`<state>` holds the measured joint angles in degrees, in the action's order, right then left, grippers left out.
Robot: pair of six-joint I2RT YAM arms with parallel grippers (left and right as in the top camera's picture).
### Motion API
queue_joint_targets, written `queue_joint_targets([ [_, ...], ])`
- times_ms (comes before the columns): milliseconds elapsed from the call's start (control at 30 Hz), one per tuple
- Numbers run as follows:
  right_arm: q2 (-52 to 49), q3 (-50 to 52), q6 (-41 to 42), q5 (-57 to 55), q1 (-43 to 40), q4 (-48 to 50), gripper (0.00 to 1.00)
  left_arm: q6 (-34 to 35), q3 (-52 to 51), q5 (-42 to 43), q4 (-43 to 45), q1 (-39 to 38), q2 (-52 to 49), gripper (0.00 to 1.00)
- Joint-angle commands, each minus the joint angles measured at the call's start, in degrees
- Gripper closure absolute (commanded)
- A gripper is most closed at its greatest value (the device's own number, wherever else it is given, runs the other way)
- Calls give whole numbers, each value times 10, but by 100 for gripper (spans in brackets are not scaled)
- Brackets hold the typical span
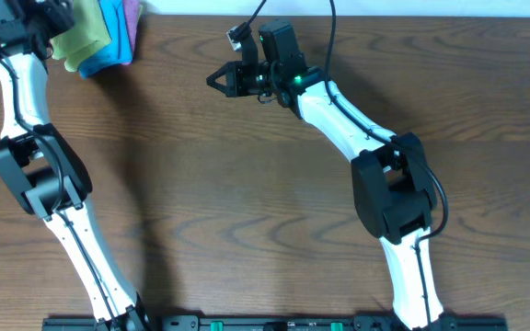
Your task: Fold the cloth
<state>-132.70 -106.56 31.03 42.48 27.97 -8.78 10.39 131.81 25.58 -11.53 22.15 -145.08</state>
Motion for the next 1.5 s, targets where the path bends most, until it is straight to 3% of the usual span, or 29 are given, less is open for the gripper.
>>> queue_joint_targets([
  [0, 7, -19, 3, 25, -6, -1, 99, 40, 15, 68, -7, -5, 17, 94],
  [100, 13, -34, 2, 47, -20, -27, 99, 35, 15, 73, -45, -5, 39, 94],
  [233, 35, -75, -49, 39, -48, -144, 96, -35, 15, 47, -140, -5, 101, 94],
  [300, 53, -102, -90, -8, -62, -243, 82, -69, 15, 21, -202, -8, 137, 94],
  [367, 73, -130, -130, -75, -73, -345, 76, -81, 15, 7, -253, -9, 171, 94],
  [433, 102, -152, -162, -141, -85, -434, 62, -86, 15, 8, -297, -9, 206, 94],
  [667, 228, -158, -209, -283, -103, -570, 20, -105, 15, 0, -452, -24, 306, 94],
  [800, 293, -157, -234, -367, -103, -667, 5, -120, 15, -55, -542, -62, 366, 94],
  [967, 407, -146, -260, -409, -103, -772, 1, -119, 14, -112, -608, -152, 486, 94],
  [1033, 493, -121, -260, -432, -103, -777, 1, -116, 14, -173, -643, -204, 540, 94],
  [1133, 596, -75, -270, -440, -103, -771, 1, -115, 14, -177, -666, -256, 597, 94],
  [1300, 793, 90, -280, -440, -103, -727, 1, -108, -9, -226, -718, -343, 690, 94],
  [1467, 932, 242, -279, -439, -103, -694, 1, -100, -136, -277, -702, -383, 808, 94],
])
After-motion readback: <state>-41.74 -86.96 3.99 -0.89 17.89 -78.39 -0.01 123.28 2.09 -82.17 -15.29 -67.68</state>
